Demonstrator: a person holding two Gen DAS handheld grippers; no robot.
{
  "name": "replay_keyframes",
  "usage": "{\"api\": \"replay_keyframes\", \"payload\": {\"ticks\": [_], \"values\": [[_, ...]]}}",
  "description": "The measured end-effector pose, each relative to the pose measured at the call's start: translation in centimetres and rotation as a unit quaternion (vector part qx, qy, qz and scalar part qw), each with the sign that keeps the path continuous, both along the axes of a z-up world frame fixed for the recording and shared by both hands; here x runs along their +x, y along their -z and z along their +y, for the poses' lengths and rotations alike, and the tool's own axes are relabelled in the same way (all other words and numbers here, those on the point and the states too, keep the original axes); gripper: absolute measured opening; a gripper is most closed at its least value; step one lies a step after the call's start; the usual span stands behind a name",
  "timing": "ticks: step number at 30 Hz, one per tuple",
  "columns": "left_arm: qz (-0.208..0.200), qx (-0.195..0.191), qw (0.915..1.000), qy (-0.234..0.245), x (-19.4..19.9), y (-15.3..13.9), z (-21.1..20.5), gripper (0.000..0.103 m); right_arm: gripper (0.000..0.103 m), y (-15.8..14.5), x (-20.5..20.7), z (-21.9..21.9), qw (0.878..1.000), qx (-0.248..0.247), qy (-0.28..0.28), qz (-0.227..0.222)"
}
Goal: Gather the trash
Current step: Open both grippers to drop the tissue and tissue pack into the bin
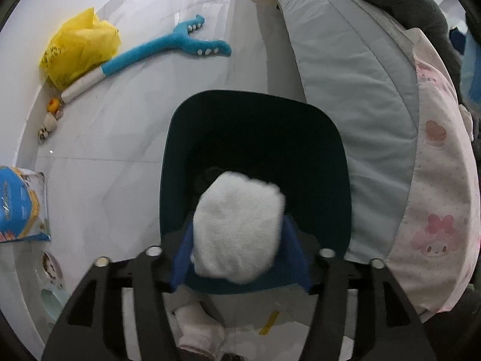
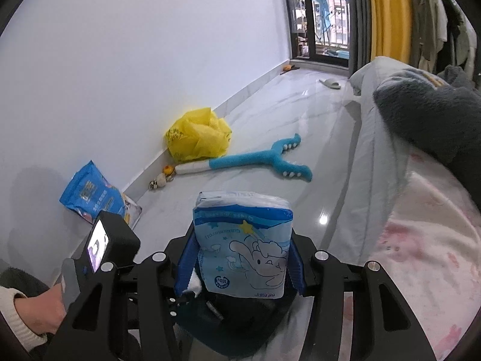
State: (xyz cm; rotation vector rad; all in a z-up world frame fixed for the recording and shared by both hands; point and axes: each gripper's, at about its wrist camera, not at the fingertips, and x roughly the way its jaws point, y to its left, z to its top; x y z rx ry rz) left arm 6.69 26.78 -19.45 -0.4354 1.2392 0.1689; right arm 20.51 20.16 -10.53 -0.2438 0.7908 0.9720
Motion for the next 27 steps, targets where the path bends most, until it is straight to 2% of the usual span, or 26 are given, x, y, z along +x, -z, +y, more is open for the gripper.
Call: {"api": "replay_keyframes", "payload": {"ticks": [2,17,27], "values": [[-0.002,0.001,1.0000,-0.002,-0.2,-0.1,0.2,0.072,0.053,0.6,0.2,0.6,1.000,-0.006,-0.003,0.007],[-0.070,0.023,0.9971,-0.019,-1.6,-3.7,2.3,0.073,0.053,6.1,0.8,3.9,0.996,-0.050,-0.010,0.074],[-0.146,0.057,0.9872,-0.026,-2.7,-7.6,3.2,0.073,0.053,10.6,1.0,5.8,0.988,-0.096,-0.012,0.120]]}}
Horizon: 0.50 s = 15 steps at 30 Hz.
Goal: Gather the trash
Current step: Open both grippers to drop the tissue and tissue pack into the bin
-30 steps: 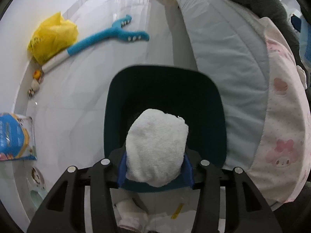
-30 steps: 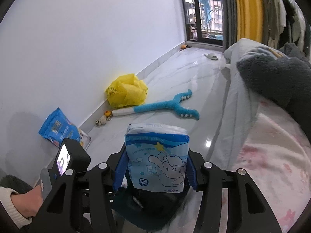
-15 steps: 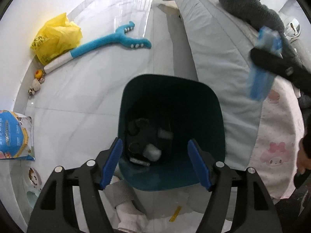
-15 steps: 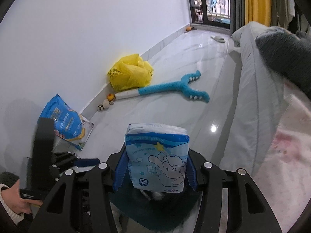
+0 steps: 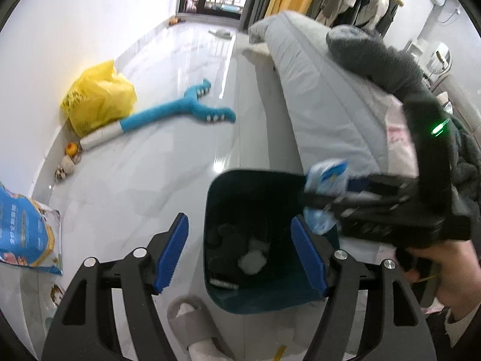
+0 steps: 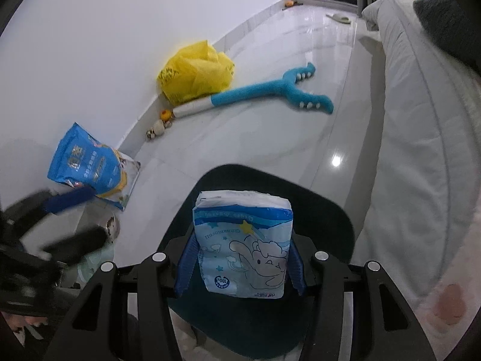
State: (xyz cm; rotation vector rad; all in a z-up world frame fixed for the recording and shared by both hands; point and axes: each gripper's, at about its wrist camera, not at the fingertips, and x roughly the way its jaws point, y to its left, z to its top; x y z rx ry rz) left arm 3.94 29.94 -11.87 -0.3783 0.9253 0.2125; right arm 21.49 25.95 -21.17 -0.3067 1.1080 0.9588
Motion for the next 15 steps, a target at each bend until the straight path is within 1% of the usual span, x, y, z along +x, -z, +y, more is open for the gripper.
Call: {"api": "replay_keyframes", "payload": {"ticks": [9,11,15], "values": [[-0.066,0.040,0.9970,0.008,-0.6,-3.5,-0.3,0.071,0.053,3.2,-0.5,1.4,0.999,-0.037,-0.009,0.019],[-0.078,0.052,0.9956,0.010,-0.8,-4.2,-0.6,0.069,0.053,3.7,-0.5,1.5,0.999,-0.045,-0.008,0.020],[-0.097,0.063,0.9932,0.012,-1.0,-5.3,-0.6,0.066,0.053,4.6,-0.8,1.8,0.998,-0.059,-0.015,0.025]]}}
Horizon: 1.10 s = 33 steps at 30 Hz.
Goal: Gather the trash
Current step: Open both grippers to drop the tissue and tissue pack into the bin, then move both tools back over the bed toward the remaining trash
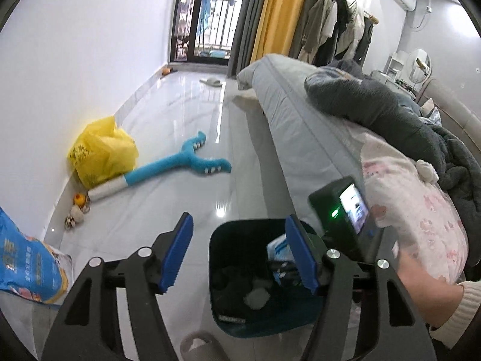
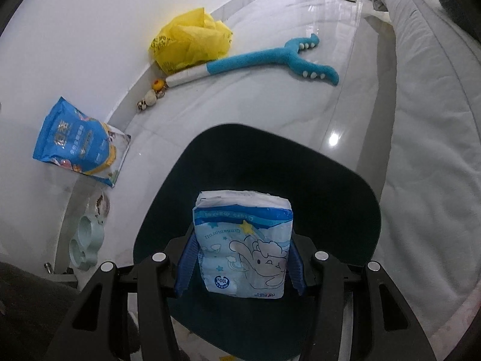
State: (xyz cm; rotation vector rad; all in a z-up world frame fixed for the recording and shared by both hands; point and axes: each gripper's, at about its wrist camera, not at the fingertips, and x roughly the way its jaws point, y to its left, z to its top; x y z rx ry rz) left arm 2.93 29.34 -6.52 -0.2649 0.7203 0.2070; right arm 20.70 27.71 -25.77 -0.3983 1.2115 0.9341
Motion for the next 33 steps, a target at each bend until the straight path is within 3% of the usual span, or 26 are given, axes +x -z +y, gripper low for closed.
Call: {"api": "replay_keyframes", "payload": {"ticks": [5,12,15,22,33], "values": [[-0.020,0.008,0.9998,0.003,0.0,-1.4,-0.2,0.063,0.053,0.6,-0.3,-0.1,1.000,-0.009,-0.003,-0.001],[-0.043,0.036,0.9983,0.015,0.2,-3.3,-1.7,0.063,0.071,0.2,-0.5,-0.6,1.000,-0.016,-0.013,-0.009],[-0.054,0.041,0.9975,0.022,0.6,-4.0,-2.4,0.063,0.071,-0.4,-0.4,-1.0,1.000,-0.011,-0.015,-0.011],[-0.083,0.063,0.9937,0.041,1.8,-5.8,-4.9,0.063,0.073,-3.0,0.0,-2.0,0.999,0.019,-0.015,-0.025],[-0.097,0.068,0.9908,0.065,5.0,-7.2,-8.6,0.063,0.078,-8.8,2.1,-5.9,0.994,0.091,0.001,-0.069]]}}
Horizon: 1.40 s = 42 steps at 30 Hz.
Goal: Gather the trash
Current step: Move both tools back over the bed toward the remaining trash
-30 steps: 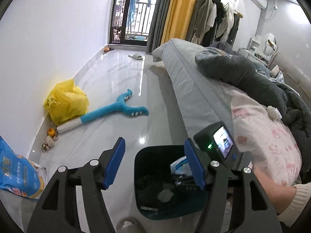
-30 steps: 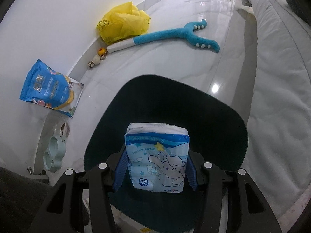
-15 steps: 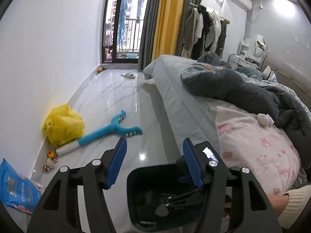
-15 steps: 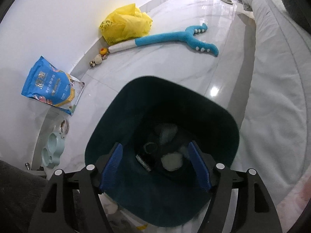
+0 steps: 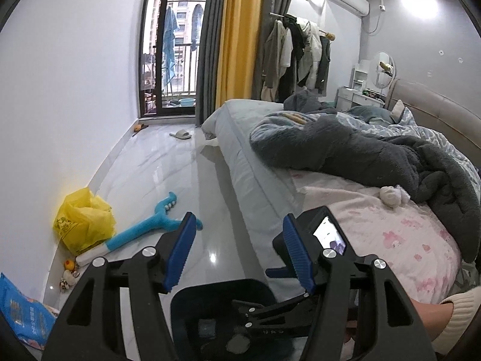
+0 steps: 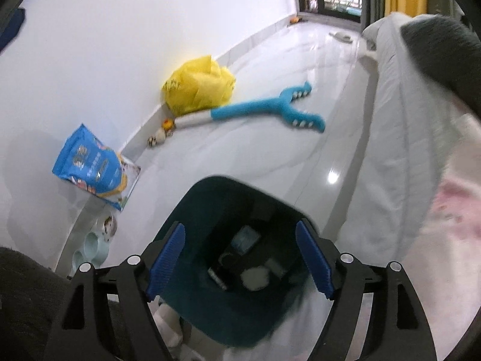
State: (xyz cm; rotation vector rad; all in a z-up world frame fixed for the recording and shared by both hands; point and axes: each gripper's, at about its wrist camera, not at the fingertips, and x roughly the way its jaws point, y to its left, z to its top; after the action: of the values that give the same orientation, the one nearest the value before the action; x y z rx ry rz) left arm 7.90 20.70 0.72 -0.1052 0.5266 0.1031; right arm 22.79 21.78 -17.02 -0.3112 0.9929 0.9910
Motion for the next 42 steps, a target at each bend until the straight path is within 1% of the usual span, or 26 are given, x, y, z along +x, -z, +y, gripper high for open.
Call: {"api": "replay_keyframes", "payload": {"ticks": [5,11,16,19,23,26,31,33,35,36,42], "values": [[-0.002,0.003,0.9999,0.013,1.8,-0.5,-2.0,0.063,0.079,-2.1,2.1,-2.9,0.999,0.024,0.024,-0.030],[0.006,-0.003,0.9995,0.029,4.4,-0.1,-4.4,0.064,0.080,-4.4,5.2,-7.7,0.995,0.045,0.065,-0.059],[0.011,-0.021,0.9988,0.042,6.3,0.0,-6.2,0.066,0.080,-5.7,7.3,-11.9,0.990,0.056,0.099,-0.077],[0.014,-0.022,0.9983,0.052,7.4,0.3,-7.5,0.066,0.080,-6.1,8.4,-14.4,0.987,0.061,0.120,-0.086],[0.016,-0.038,0.9970,0.065,9.4,0.4,-9.2,0.068,0.080,-6.6,9.7,-17.4,0.983,0.060,0.145,-0.098],[0.017,-0.045,0.9959,0.077,10.5,0.6,-10.6,0.069,0.080,-6.9,11.1,-20.3,0.978,0.069,0.169,-0.099],[0.025,-0.039,0.9941,0.098,12.0,1.3,-13.4,0.071,0.080,-6.8,12.2,-24.0,0.972,0.071,0.197,-0.109],[0.029,-0.040,0.9934,0.104,12.7,1.7,-14.4,0.072,0.080,-6.7,12.8,-25.8,0.969,0.071,0.211,-0.108],[0.033,-0.044,0.9927,0.108,13.3,2.0,-15.2,0.075,0.080,-6.6,13.7,-27.8,0.965,0.073,0.228,-0.107],[0.034,-0.045,0.9924,0.110,13.6,2.2,-15.5,0.076,0.080,-6.6,13.6,-28.0,0.964,0.073,0.233,-0.107],[0.044,-0.042,0.9899,0.128,15.4,3.1,-18.3,0.078,0.080,-6.3,15.1,-32.8,0.954,0.075,0.270,-0.106]]}}
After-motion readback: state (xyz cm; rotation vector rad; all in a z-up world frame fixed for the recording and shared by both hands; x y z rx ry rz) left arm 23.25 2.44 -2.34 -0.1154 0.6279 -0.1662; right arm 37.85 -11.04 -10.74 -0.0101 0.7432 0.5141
